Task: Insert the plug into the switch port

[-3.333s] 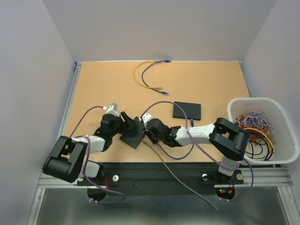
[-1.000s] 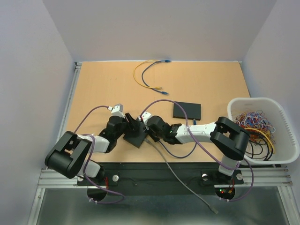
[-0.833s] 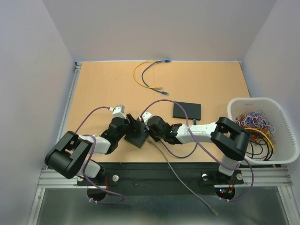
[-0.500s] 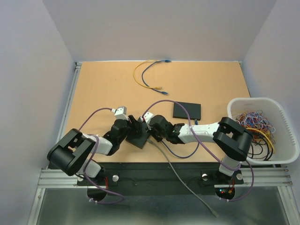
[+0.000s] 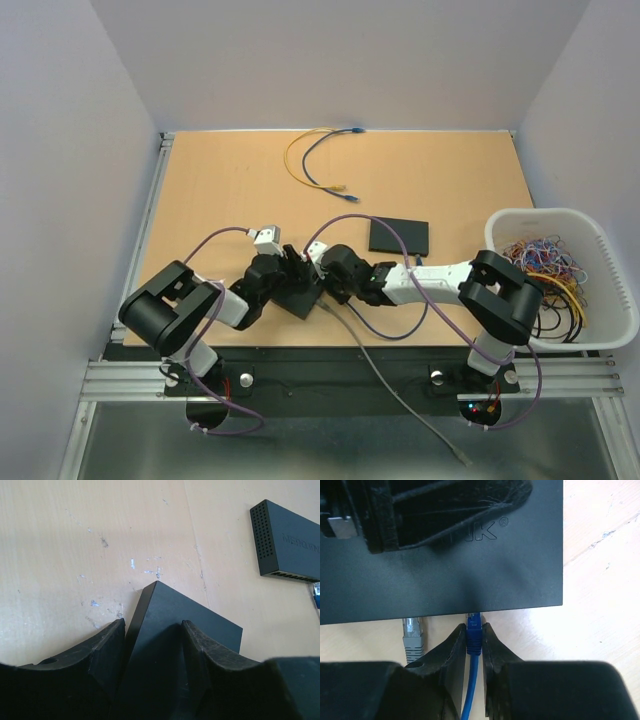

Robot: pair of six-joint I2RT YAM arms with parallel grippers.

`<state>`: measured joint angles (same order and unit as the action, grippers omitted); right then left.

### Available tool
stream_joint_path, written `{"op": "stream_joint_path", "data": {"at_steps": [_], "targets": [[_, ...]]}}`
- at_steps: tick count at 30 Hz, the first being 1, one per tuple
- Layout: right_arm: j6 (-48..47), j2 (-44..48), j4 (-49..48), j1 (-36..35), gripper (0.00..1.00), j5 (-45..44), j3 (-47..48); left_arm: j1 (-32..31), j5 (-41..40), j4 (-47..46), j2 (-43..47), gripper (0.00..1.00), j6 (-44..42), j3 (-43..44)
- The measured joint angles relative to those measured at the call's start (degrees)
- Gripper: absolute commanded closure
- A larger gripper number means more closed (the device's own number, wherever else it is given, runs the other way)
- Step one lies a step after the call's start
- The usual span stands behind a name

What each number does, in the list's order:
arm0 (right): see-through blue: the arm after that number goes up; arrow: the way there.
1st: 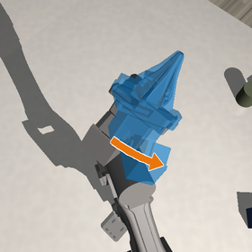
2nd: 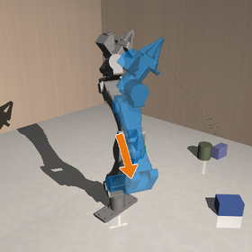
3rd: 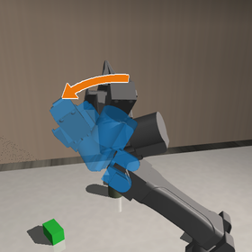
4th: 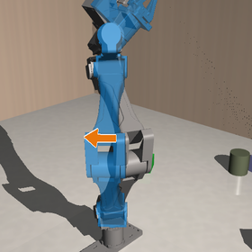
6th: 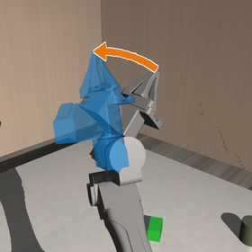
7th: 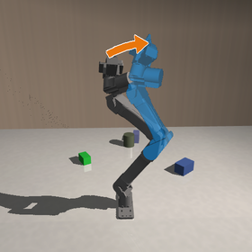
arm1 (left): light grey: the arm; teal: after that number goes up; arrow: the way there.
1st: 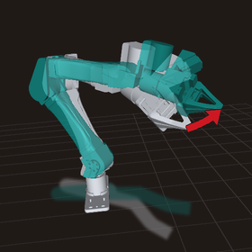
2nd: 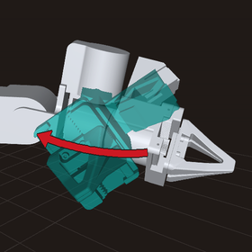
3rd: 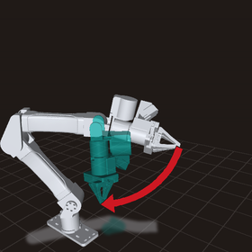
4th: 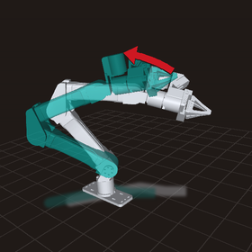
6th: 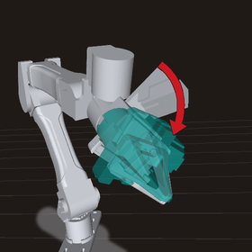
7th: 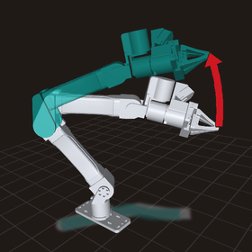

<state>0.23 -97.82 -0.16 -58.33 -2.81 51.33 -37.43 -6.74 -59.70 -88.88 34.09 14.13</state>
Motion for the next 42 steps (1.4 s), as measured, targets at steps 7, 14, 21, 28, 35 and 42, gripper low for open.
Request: {"op": "stream_joint_path", "data": {"at_steps": [7,14,21,28,35,42], "targets": [[-0.1,1.2,3.4,0.1,1.0,2.7,0.0,-2.0,0.1,-1.8,-1.5,0.39,-0.6,0.4],[1.9,2.1,0.8,-0.3,1.0,4.1,-2.2,-3.6,0.2,11.1,0.8,0.16,-2.6,6.7],[5.5,2.8,-8.6,-2.5,0.99,6.3,-7.0,-2.3,4.7,19.0,1.4,0.06,-3.0,11.2],[9.1,2.6,-16.9,-3.0,1.0,4.9,-10.0,2.2,11.0,30.2,3.6,0.03,-1.9,15.4],[11.7,1.3,-23.1,-3.0,0.99,2.1,-10.0,8.6,13.5,43.6,6.4,0.02,-2.4,21.6],[13.8,-2.4,-26.3,-3.0,1.0,0.9,-9.2,10.3,9.6,51.2,14.4,0.01,-1.5,25.7]]}}
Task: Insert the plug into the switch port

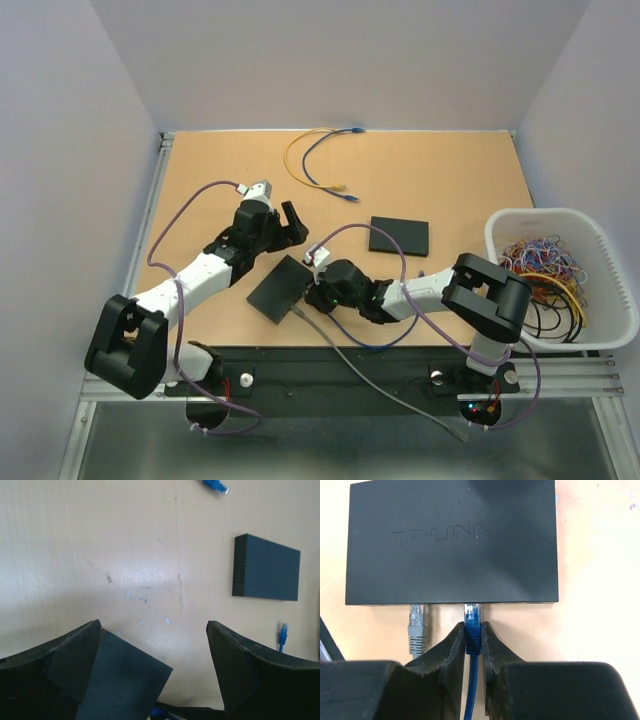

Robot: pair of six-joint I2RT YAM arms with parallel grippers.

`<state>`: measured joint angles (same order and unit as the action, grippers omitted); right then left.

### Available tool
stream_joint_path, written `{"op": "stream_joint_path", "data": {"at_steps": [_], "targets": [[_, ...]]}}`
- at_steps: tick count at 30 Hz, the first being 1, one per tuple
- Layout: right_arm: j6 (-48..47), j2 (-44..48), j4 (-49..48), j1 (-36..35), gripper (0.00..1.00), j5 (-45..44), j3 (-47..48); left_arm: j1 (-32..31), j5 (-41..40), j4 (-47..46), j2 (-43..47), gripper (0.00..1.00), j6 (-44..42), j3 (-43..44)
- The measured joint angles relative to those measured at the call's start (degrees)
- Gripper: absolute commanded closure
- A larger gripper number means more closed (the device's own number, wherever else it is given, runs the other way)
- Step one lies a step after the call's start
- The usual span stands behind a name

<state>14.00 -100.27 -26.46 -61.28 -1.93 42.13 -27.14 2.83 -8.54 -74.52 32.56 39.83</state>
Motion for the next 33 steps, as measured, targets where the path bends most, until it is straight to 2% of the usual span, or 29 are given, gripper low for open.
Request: {"op": "stream_joint_path", "data": {"at_steps": [7,10,16,17,18,19,20,21,23,25,27,29,33], "targets": [[2.8,-4.5,-1.2,0.0,1.0,-3.1,4.6,0.2,-6.3,10.4,8.8,0.01,0.1,5.0],[4.2,-8.7,-0.5,0.0,0.99,-5.9,10.2,0.3,-8.6,17.8,19.0,0.01,-0.2,5.7],[6.6,-23.9,9.8,2.0,0.99,-8.7,36.6,0.3,-15.0,28.7,31.7,0.01,-2.6,14.6],[7.0,-28.2,11.1,3.0,0.93,-8.7,44.0,0.3,-16.1,29.7,33.1,0.01,-3.1,15.4],[7.3,-32.7,15.5,4.2,0.56,-8.7,53.6,0.3,-16.9,30.4,34.2,0.01,-3.4,15.6],[8.0,-37.8,17.4,5.4,0.37,-8.5,62.3,0.3,-18.0,31.6,35.8,0.01,-3.9,15.6],[8.5,-42.8,18.5,6.6,0.25,-8.4,71.8,0.4,-18.7,32.7,36.7,0.01,-4.2,15.6],[8.9,-46.5,19.6,7.9,0.0,-8.0,78.6,0.5,-19.2,33.5,37.2,0.01,-4.5,15.6],[10.1,-49.7,20.3,10.3,0.0,-7.8,85.8,0.6,-19.8,34.8,37.2,0.01,-5.2,15.3],[10.4,-49.4,21.4,13.5,0.0,-7.5,87.7,0.6,-20.0,35.6,37.0,0.01,-5.6,14.5],[10.0,-46.6,21.4,16.3,0.0,-7.5,84.5,0.6,-20.0,36.2,36.9,0.01,-6.1,13.2],[9.2,-41.8,20.4,18.0,0.0,-7.5,77.4,0.6,-19.9,36.3,36.9,0.01,-6.4,12.2],[6.5,-32.5,18.9,18.0,0.0,-8.8,64.1,0.6,-19.3,35.9,36.7,0.01,-7.1,11.3]]}}
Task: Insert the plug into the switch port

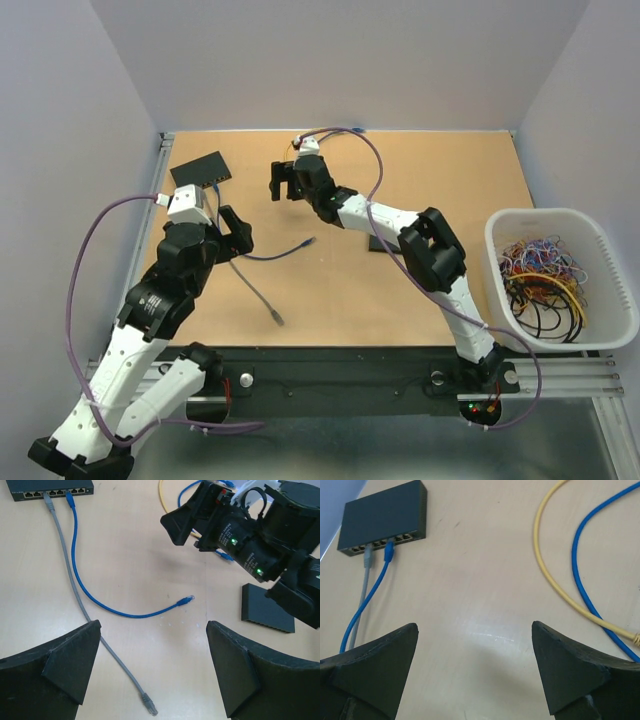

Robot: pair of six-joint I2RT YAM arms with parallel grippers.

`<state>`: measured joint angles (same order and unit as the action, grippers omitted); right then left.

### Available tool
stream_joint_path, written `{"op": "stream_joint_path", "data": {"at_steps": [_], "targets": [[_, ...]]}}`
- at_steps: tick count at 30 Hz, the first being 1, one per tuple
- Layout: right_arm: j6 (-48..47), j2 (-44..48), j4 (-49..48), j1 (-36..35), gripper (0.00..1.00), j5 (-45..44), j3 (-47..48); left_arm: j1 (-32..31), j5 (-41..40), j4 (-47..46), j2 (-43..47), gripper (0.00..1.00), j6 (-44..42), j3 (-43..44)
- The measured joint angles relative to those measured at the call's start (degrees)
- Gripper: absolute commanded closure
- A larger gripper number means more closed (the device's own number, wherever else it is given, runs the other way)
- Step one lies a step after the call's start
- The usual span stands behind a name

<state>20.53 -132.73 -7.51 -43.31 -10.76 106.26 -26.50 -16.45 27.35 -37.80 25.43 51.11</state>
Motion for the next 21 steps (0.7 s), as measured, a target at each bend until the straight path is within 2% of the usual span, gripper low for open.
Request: {"op": "stream_joint_path", "data": {"at_steps": [5,9,15,21], "targets": [[-4.2,3.0,-1.3,-1.4,0.01,-5.1,-2.9,0.0,1.6,-1.7,0.1,0.01,-1.1,-0.5],[-5.3,2.5,-1.3,0.4,0.11,-6.9,-2.8,0.0,3.0,-2.5,0.9,0.01,-1.7,-1.7],[-7.5,-2.0,-0.4,7.7,0.05,-2.8,-0.1,0.0,4.8,-3.7,0.6,0.01,-2.4,-2.0],[-11.4,-7.2,0.9,8.7,0.05,1.8,2.4,0.0,6.2,-4.9,-0.2,0.01,-2.6,-2.5]]}}
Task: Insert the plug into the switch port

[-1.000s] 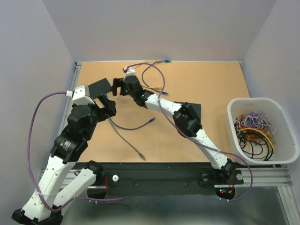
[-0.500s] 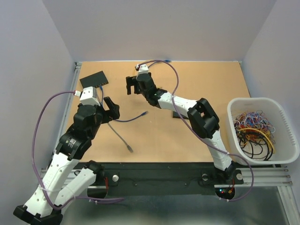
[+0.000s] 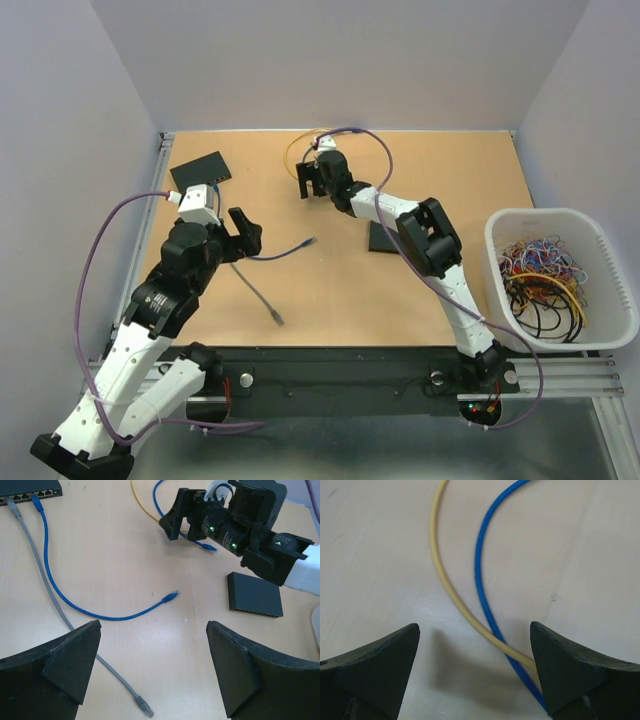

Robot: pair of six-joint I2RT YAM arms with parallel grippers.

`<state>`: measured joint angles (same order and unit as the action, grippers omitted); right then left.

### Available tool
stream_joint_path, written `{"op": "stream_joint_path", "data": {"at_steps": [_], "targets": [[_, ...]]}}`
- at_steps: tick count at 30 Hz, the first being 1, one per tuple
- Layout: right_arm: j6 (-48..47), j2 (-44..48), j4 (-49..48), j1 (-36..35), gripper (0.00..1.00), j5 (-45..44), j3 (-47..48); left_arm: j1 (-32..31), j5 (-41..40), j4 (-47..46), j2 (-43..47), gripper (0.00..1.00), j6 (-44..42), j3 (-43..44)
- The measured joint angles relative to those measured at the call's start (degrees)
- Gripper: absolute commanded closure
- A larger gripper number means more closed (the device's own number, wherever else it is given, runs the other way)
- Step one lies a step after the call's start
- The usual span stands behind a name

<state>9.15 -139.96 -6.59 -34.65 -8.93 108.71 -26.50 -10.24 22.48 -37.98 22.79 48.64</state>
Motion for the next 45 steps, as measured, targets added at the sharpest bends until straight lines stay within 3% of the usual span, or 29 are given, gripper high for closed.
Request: {"op": "stream_joint_path", "data": {"at_steps": [3,6,10,15,19,20,24,27,28,29,31,32,38,45], "targets": [[-0.9,-1.9,0.6,-1.1,0.06,1.6,1.2,0.0,0.5,0.0,-0.3,0.01,0.0,-0.3],[-1.4,-2.4,0.6,-1.8,0.13,2.2,1.6,0.0,0.9,0.0,-0.7,0.01,-0.1,-0.3],[-1.6,-2.5,0.6,-2.0,0.46,3.4,1.6,0.0,1.2,-0.1,-0.9,0.01,-0.2,-0.3],[-1.9,-2.5,0.7,-2.0,0.65,3.0,1.2,0.0,1.2,-0.3,-0.9,0.01,-0.3,-0.3],[-2.5,-2.5,-0.3,-2.0,0.99,2.0,0.2,0.0,1.2,-0.4,-0.9,0.01,-0.3,-0.3],[-2.5,-2.5,-0.9,-1.9,1.0,1.7,0.0,0.0,1.2,-0.4,-0.9,0.01,-0.3,-0.3],[-2.9,-1.6,-2.1,-1.9,0.99,0.8,-1.7,0.0,1.2,-0.4,-0.9,0.01,-0.3,-0.3],[-3.2,-0.2,-1.4,-1.9,0.84,0.7,-3.1,0.0,1.3,-0.4,-0.9,0.01,-0.3,-0.3],[-3.4,0.5,-1.0,-1.9,0.56,0.8,-3.8,0.0,1.3,-0.4,-0.9,0.01,-0.3,-0.3],[-3.4,1.2,-0.6,-1.9,0.37,0.8,-4.5,0.0,1.3,-0.4,-0.9,0.01,-0.3,-0.3],[-3.5,2.5,0.3,-1.9,0.14,1.3,-5.7,0.0,1.3,-0.4,-0.9,0.01,-0.4,-0.3],[-3.7,3.8,0.5,-2.0,0.08,1.4,-6.9,0.0,1.2,-0.4,-0.9,0.01,-0.4,-0.3],[-3.0,11.8,0.9,-2.4,0.09,0.7,-14.3,0.0,1.2,-0.4,-0.7,0.01,-0.4,-0.4],[-2.3,15.6,0.9,-2.6,0.24,-1.7,-20.5,0.0,1.2,-0.4,-0.7,0.01,-0.4,-0.4]]}}
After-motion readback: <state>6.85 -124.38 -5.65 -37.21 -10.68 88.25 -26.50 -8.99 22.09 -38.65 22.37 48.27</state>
